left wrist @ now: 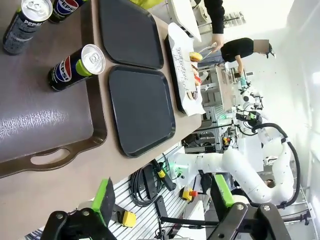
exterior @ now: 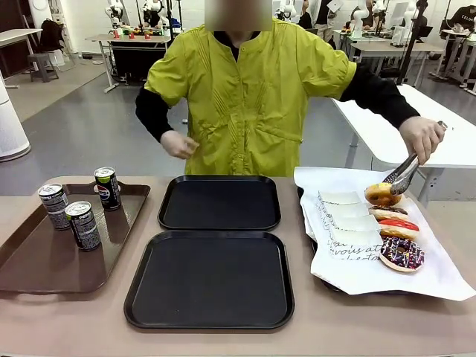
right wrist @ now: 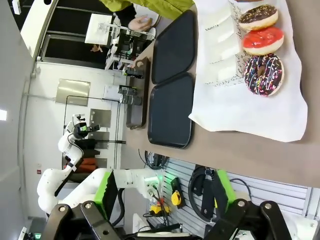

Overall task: Set up donuts and drinks on trays.
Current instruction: Pick up one Pepsi coke and place it on the Flat Tray.

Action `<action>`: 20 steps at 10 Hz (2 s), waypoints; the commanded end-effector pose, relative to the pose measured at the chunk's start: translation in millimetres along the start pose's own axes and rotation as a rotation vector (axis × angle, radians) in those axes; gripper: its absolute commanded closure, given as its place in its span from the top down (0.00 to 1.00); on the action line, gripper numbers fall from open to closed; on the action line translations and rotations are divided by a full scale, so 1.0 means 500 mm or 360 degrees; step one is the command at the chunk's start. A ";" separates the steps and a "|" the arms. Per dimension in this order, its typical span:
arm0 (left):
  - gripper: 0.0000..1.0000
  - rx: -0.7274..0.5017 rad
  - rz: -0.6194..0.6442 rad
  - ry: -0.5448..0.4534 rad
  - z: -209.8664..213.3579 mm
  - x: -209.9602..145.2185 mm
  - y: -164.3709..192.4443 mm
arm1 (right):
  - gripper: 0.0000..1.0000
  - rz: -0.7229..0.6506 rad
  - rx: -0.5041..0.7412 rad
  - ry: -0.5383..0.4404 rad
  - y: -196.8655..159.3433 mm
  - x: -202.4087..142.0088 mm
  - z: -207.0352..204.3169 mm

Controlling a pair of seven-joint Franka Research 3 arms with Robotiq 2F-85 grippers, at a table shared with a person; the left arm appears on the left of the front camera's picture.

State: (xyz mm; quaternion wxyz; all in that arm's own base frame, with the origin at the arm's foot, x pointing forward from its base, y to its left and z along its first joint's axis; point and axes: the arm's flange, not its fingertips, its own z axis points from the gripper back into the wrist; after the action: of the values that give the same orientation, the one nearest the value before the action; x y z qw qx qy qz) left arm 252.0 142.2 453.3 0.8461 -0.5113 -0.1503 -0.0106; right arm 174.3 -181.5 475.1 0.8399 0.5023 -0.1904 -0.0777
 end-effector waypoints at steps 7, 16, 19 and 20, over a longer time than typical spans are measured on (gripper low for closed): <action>1.00 0.1027 0.0093 0.0221 -0.021 0.201 -0.282 | 1.00 0.0019 0.0024 0.0010 0.000 0.005 -0.004; 1.00 0.1688 0.0295 0.0630 -0.408 0.393 -0.295 | 1.00 0.0019 0.0024 0.0010 0.000 0.005 -0.004; 1.00 0.1762 0.0171 0.0638 -0.497 0.370 -0.217 | 1.00 0.0019 0.0024 0.0010 0.000 0.005 -0.004; 1.00 0.1750 0.0078 0.0631 -0.500 0.355 -0.200 | 1.00 0.0019 0.0024 0.0010 0.000 0.005 -0.004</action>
State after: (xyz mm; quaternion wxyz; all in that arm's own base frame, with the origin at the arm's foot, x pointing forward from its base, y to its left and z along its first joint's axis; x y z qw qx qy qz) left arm 474.3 -106.1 482.3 0.9979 0.0047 0.0646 0.0064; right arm 175.0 -180.6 475.0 0.8405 0.5021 -0.1888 -0.0768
